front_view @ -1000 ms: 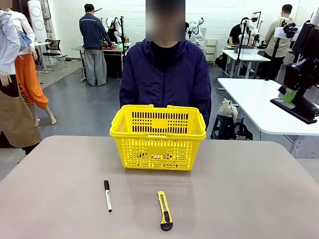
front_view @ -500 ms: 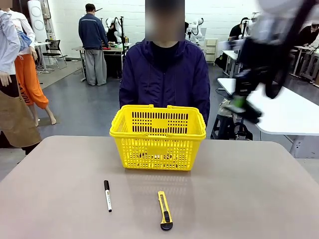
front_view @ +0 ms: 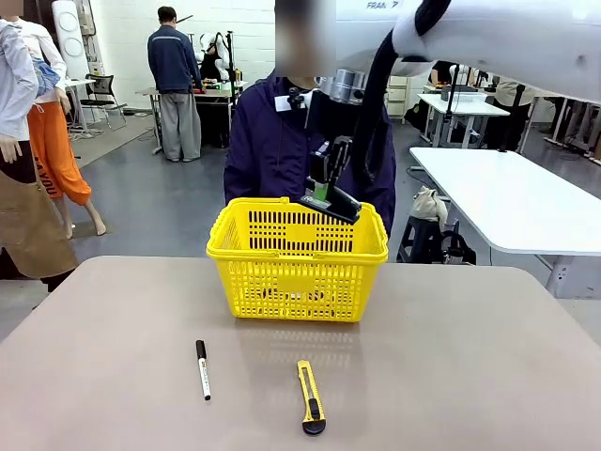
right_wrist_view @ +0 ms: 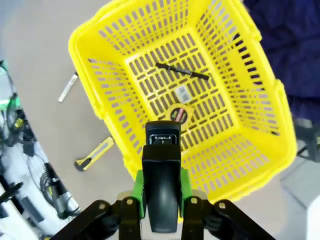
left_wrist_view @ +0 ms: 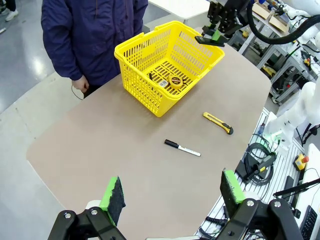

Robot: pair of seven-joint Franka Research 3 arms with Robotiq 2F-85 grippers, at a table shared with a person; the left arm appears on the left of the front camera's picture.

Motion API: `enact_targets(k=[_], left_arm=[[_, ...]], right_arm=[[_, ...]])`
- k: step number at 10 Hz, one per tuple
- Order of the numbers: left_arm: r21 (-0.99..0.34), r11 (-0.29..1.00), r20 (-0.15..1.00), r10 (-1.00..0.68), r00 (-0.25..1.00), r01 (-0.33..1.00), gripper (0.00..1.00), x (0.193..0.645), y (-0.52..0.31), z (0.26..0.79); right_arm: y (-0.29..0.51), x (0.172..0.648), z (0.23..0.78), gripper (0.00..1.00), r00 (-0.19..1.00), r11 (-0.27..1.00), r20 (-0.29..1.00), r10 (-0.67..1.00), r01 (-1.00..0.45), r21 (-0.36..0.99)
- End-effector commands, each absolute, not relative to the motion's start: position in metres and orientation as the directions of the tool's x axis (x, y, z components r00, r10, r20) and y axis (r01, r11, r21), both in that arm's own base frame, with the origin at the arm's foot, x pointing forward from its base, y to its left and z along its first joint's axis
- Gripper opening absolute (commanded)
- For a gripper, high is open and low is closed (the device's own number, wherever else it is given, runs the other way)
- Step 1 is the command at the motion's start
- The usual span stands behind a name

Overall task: Place the items the person wants into the basket.
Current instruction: Pick up the item the person points to and place it in the Market Basket.

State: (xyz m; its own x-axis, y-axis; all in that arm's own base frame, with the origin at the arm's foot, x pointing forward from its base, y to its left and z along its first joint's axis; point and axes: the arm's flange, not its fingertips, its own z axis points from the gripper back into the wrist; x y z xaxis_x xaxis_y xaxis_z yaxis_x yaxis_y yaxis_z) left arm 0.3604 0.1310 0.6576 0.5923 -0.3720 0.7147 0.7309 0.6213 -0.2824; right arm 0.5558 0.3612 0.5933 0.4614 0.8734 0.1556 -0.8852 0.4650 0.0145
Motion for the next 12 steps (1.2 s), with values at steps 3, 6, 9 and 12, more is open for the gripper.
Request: enact_targets(k=[3, 6, 9, 12], left_arm=[[-0.281, 0.609, 0.727, -0.369, 0.579, 0.741, 1.00, 0.359, 0.132, 0.658], [-0.281, 0.609, 0.727, -0.369, 0.579, 0.741, 1.00, 0.359, 0.132, 0.658], [-0.281, 0.609, 0.727, -0.369, 0.579, 0.741, 1.00, 0.359, 0.132, 0.658], [-0.281, 0.609, 0.727, -0.369, 0.579, 0.741, 1.00, 0.359, 0.132, 0.658]], right_arm=[[0.369, 0.560, 0.591, 0.32, 0.445, 0.450, 0.141, 0.884, -0.893, -0.001], [0.369, 0.560, 0.591, 0.32, 0.445, 0.450, 0.141, 0.884, -0.893, -0.001], [0.369, 0.560, 0.591, 0.32, 0.445, 0.450, 0.141, 0.884, -0.893, -0.001], [0.369, 0.560, 0.591, 0.32, 0.445, 0.450, 0.141, 0.884, -0.893, -0.001]])
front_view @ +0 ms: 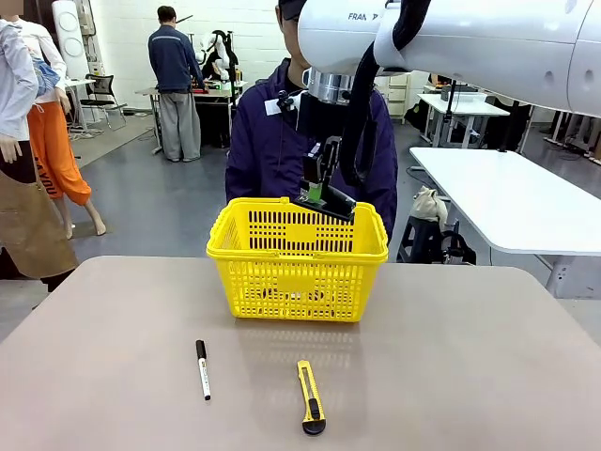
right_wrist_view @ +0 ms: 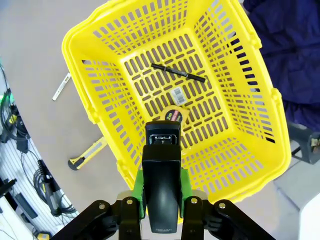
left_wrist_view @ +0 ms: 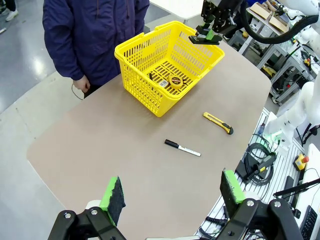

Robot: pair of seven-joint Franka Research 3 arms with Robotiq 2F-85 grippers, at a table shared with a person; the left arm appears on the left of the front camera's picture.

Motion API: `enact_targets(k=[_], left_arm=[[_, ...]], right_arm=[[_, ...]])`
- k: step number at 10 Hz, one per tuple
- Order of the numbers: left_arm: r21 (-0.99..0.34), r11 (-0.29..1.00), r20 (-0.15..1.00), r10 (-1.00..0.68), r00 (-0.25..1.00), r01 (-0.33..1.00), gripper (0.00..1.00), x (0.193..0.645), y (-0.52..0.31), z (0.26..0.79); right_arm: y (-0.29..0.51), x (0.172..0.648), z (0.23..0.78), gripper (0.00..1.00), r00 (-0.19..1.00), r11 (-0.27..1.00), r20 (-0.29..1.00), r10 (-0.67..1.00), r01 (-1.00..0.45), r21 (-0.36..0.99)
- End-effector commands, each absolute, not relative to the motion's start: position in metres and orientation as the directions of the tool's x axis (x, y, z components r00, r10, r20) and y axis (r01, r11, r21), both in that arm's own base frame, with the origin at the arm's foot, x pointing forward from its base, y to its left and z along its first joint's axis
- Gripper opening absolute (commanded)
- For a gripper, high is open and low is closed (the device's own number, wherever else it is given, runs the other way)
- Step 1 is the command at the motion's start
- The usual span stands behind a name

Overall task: Place the items the person wants into the basket.
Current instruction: Pick up the item the person points to and place it in the Market Basket.

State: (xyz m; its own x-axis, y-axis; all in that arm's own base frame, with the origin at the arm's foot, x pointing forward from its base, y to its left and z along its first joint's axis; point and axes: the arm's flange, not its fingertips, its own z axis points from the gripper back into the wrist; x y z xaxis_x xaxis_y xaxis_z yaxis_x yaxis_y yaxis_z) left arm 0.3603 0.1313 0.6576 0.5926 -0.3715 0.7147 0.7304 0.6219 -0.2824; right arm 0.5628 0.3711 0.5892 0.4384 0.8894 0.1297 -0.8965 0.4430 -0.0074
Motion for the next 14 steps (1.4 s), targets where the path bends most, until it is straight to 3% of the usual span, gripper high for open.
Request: enact_targets(k=[1, 6, 14], left_arm=[[-0.281, 0.609, 0.727, -0.369, 0.579, 0.741, 1.00, 0.359, 0.132, 0.658], [-0.281, 0.609, 0.727, -0.369, 0.579, 0.741, 1.00, 0.359, 0.132, 0.658], [-0.281, 0.609, 0.727, -0.369, 0.579, 0.741, 1.00, 0.359, 0.132, 0.658]], right_arm=[[0.371, 0.563, 0.589, 0.32, 0.438, 0.443, 0.130, 0.889, -0.897, -0.007], [0.383, 0.607, 0.532, 0.32, 0.255, 0.263, 0.176, 0.951, -0.964, -0.026], [0.397, 0.626, 0.435, 0.32, 0.230, 0.227, 0.018, 0.973, -0.967, 0.116]])
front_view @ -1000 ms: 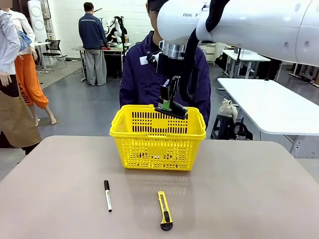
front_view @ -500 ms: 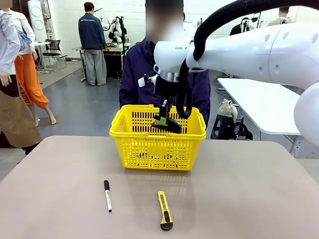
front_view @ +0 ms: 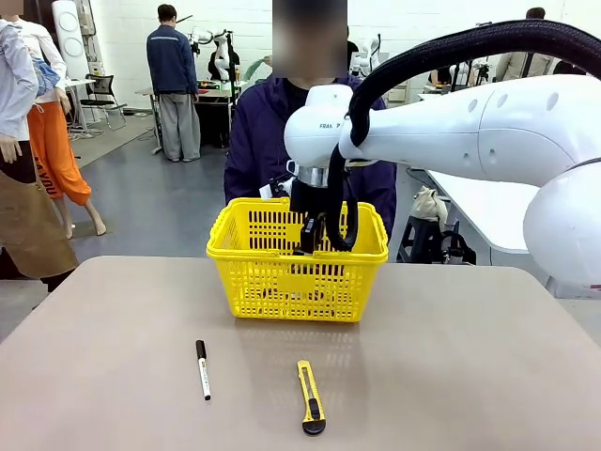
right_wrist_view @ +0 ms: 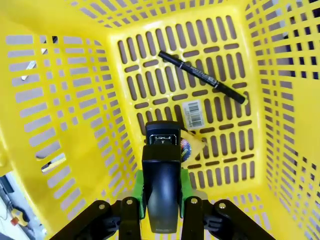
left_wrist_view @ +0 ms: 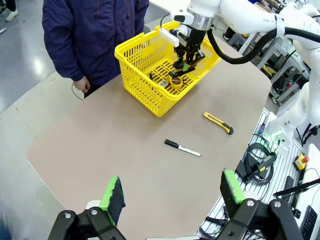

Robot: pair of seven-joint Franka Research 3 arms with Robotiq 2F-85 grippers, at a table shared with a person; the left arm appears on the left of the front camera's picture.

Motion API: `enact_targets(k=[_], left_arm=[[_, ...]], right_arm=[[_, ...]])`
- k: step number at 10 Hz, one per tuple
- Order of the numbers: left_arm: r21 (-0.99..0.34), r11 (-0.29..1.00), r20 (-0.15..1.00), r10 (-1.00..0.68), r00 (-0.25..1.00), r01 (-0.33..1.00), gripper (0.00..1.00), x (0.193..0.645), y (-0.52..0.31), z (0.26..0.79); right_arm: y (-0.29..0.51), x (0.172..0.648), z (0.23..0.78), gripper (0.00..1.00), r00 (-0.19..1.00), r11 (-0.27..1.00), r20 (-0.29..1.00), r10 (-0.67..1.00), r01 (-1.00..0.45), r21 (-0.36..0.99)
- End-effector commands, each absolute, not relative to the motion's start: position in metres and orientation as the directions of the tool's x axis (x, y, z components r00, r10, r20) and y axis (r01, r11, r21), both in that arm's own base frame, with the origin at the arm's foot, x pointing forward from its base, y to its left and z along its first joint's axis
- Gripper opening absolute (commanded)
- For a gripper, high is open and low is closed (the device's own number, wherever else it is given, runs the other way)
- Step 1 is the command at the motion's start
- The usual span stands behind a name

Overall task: Place the items the person wants into the basket.
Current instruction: Pick up the item the person points to and place it in the Market Basket.

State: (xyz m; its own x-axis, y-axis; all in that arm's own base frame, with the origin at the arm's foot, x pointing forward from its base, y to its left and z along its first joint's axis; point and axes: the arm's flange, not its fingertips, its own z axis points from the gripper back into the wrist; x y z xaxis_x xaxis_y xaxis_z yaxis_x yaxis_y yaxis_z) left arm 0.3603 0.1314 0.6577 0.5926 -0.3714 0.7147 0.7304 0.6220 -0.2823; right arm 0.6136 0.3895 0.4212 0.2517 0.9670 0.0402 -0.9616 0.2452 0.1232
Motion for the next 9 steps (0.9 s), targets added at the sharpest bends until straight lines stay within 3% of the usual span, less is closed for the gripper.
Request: enact_targets(k=[1, 2, 3, 4, 5, 9], left_arm=[[-0.281, 0.609, 0.727, -0.369, 0.579, 0.741, 1.00, 0.3591, 0.1323, 0.6583], [-0.281, 0.609, 0.727, -0.369, 0.579, 0.741, 1.00, 0.3591, 0.1323, 0.6583], [-0.281, 0.609, 0.727, -0.369, 0.579, 0.741, 1.00, 0.3591, 0.1323, 0.6583], [-0.281, 0.609, 0.727, -0.369, 0.579, 0.741, 1.00, 0.3591, 0.1323, 0.6583], [-0.281, 0.609, 0.727, -0.369, 0.579, 0.741, 1.00, 0.3591, 0.1323, 0.6583], [-0.281, 0.609, 0.727, -0.369, 0.579, 0.741, 1.00, 0.3591, 0.1323, 0.6583]], right_arm=[[0.3966, 0.6262, 0.4344, 0.32, 0.228, 0.225, 0.015, 0.973, -0.968, 0.114], [0.3962, 0.6261, 0.4352, 0.32, 0.222, 0.219, 0.017, 0.975, -0.970, 0.109], [0.3958, 0.6258, 0.4358, 0.64, 0.220, 0.217, 0.017, 0.975, -0.970, 0.108], [0.3958, 0.6256, 0.4354, 0.86, 0.218, 0.215, 0.017, 0.976, -0.971, 0.107], [0.3962, 0.6261, 0.4357, 1.00, 0.218, 0.216, 0.015, 0.976, -0.971, 0.106], [0.3964, 0.6264, 0.4363, 1.00, 0.219, 0.218, 0.001, 0.976, -0.970, 0.109]])
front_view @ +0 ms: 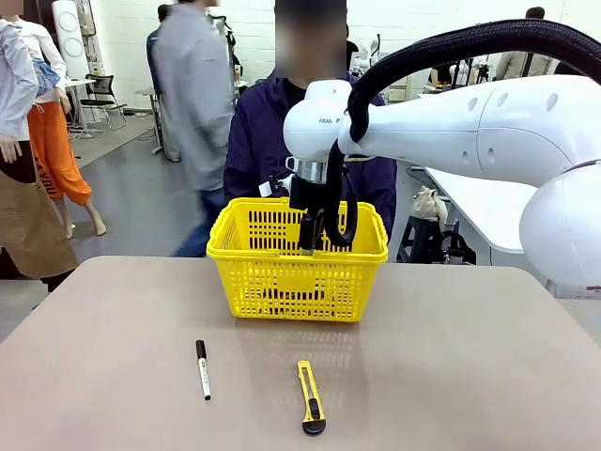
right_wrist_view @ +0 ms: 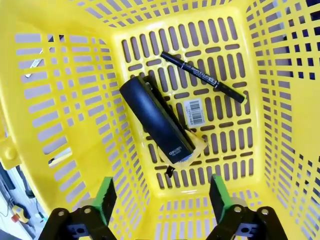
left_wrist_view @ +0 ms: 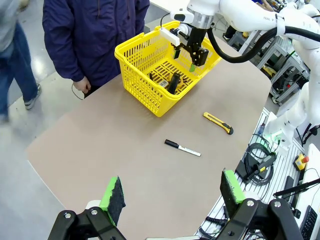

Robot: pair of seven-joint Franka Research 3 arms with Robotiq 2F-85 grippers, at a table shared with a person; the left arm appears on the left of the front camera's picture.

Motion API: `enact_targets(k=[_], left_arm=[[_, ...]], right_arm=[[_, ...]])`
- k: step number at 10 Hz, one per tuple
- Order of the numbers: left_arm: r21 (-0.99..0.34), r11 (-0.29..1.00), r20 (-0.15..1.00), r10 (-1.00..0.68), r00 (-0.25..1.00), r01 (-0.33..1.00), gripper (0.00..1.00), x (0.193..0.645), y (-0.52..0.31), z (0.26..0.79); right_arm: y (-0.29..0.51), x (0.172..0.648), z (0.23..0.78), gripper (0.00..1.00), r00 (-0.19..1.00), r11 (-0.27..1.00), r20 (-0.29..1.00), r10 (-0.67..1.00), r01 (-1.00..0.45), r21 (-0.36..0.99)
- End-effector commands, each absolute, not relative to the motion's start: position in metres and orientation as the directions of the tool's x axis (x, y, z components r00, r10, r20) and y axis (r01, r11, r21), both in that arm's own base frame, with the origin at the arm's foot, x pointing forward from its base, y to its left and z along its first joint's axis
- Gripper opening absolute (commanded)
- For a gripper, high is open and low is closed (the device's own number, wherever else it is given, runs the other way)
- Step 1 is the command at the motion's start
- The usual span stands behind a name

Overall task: Place the items the person wants into the basket.
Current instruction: Pick up the item the person points to and place it in the Market Basket.

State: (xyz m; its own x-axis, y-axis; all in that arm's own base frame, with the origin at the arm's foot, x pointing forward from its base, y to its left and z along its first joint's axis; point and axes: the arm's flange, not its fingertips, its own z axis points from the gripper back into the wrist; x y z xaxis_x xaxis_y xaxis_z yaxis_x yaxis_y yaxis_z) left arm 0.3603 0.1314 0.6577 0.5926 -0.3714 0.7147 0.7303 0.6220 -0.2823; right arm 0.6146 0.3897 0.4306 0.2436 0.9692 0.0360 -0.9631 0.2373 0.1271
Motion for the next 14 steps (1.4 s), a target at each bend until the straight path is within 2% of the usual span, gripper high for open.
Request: enact_targets(k=[1, 4, 5, 7, 8, 10, 12, 14], left_arm=[[-0.281, 0.609, 0.727, -0.369, 0.579, 0.741, 1.00, 0.359, 0.132, 0.658], [-0.281, 0.609, 0.727, -0.369, 0.579, 0.741, 1.00, 0.359, 0.132, 0.658], [-0.281, 0.609, 0.727, -0.369, 0.579, 0.741, 1.00, 0.359, 0.132, 0.658], [-0.281, 0.609, 0.727, -0.369, 0.579, 0.741, 1.00, 0.359, 0.132, 0.658], [-0.281, 0.609, 0.727, -0.369, 0.579, 0.741, 1.00, 0.359, 0.132, 0.658], [-0.281, 0.609, 0.727, -0.369, 0.579, 0.741, 1.00, 0.359, 0.132, 0.658], [-0.281, 0.609, 0.727, -0.369, 0.579, 0.741, 1.00, 0.359, 0.132, 0.658], [-0.281, 0.609, 0.727, -0.369, 0.579, 0.741, 1.00, 0.359, 0.132, 0.658]], right_arm=[[0.396, 0.626, 0.436, 1.00, 0.221, 0.221, -0.007, 0.975, -0.969, 0.112], [0.395, 0.623, 0.444, 1.00, 0.232, 0.232, -0.010, 0.973, -0.966, 0.112], [0.388, 0.612, 0.469, 1.00, 0.246, 0.248, -0.028, 0.969, -0.965, 0.083], [0.343, 0.571, 0.535, 1.00, 0.380, 0.381, -0.098, 0.920, -0.924, -0.006], [0.305, 0.548, 0.564, 1.00, 0.446, 0.441, -0.083, 0.891, -0.894, -0.073], [0.214, 0.502, 0.605, 1.00, 0.572, 0.567, -0.021, 0.820, -0.816, -0.115], [0.145, 0.462, 0.616, 1.00, 0.667, 0.673, 0.089, 0.740, -0.729, -0.130], [0.099, 0.437, 0.608, 1.00, 0.742, 0.758, 0.161, 0.651, -0.646, -0.089]])
